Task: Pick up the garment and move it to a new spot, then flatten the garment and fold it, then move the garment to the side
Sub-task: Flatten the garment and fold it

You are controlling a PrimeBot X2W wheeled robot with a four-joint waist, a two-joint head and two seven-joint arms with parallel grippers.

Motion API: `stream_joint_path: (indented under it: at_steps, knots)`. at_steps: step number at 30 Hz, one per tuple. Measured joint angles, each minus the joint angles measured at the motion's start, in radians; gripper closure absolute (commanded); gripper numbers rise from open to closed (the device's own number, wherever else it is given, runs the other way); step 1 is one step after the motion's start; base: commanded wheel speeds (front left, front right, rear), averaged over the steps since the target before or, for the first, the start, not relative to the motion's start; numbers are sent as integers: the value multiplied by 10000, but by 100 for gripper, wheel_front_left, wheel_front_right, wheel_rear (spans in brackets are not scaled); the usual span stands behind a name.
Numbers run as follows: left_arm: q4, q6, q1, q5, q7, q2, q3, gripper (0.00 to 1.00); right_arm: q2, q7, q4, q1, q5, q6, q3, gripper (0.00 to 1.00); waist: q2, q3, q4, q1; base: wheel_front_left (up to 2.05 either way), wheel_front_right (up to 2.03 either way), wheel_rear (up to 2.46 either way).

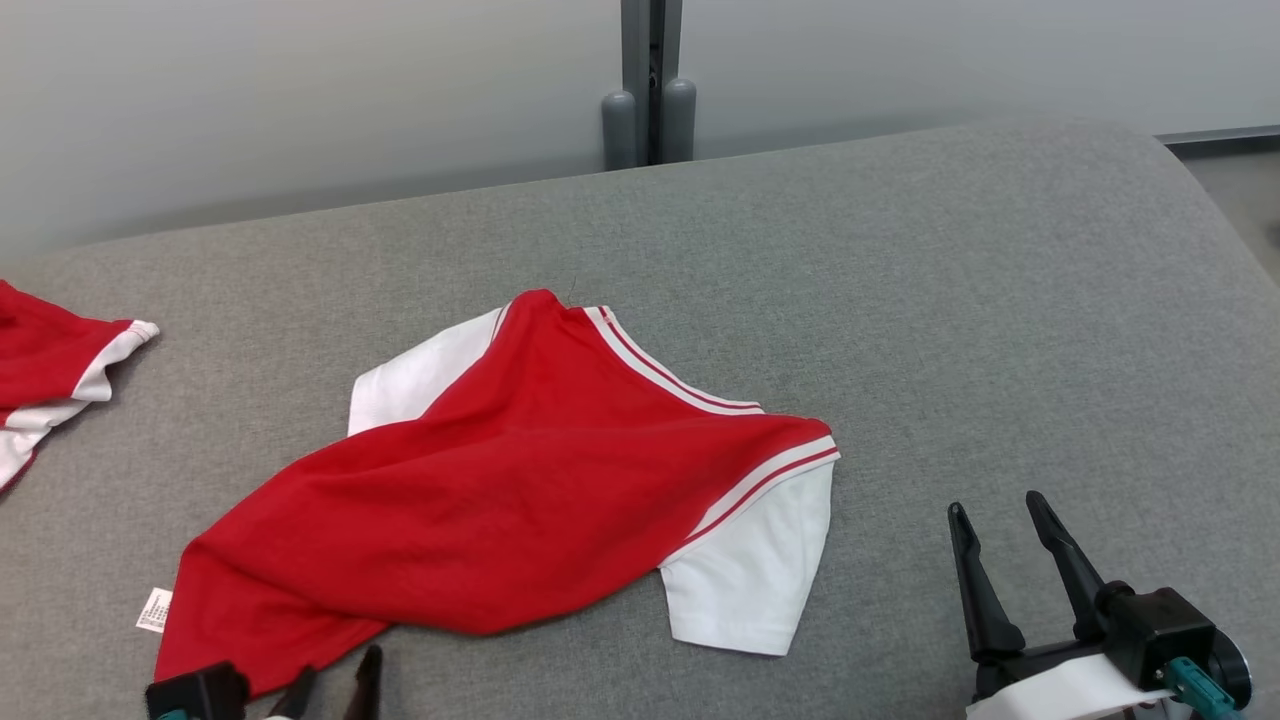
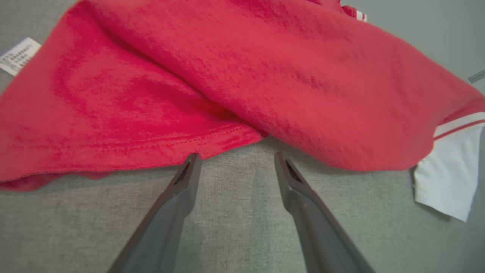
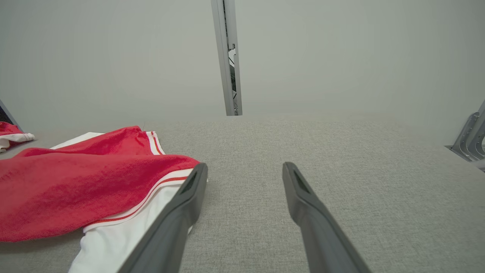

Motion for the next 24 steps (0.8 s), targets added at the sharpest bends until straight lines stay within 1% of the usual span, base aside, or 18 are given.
stream_joint_path:
  at_steps: [3, 5, 9, 13, 17, 18, 20, 23, 24]
  knots:
    - [2, 456, 426, -115, -288, 182, 395, 0, -12, 0, -21, -18, 0, -2, -79, 0, 0, 109, -158, 0, 0, 0, 0]
    - [-10, 677, 543, -127, -382, 318, 589, 0, -8, 0, -33, -18, -4, -2, -117, 0, 0, 167, -190, 0, 0, 0, 0]
    - [-186, 911, 569, -290, -537, 221, 932, 0, -10, 0, -25, -14, -29, -2, -136, 0, 0, 173, -139, 0, 0, 0, 0]
    - [-571, 976, 587, -460, -706, 249, 1298, 0, -12, 0, -52, -11, -29, -2, -136, 0, 0, 159, -33, 0, 0, 0, 0]
    - [-1396, 997, 707, -665, -790, 545, 1778, 0, 0, 0, -65, -10, -52, 0, -121, 0, 0, 183, 113, 0, 0, 0, 0]
    - [-1476, 1290, 848, -662, -780, 863, 2048, 0, -8, 0, -69, -6, -69, -2, -178, 0, 0, 188, 185, 0, 0, 0, 0]
    - [-1315, 1503, 997, -604, -573, 1252, 2119, 0, -15, 0, -63, -11, -69, -2, -115, 0, 0, 206, 240, 1, 0, 0, 0]
    - [-972, 1524, 1050, -834, -255, 1325, 2201, 0, 8, 0, -40, -16, -67, 0, -46, 0, 0, 218, 280, 0, 0, 0, 0]
    - [-865, 1473, 1051, -840, -198, 1373, 2194, 0, -2, 0, -35, -16, -65, 0, -46, 0, 0, 223, 281, 0, 0, 0, 0]
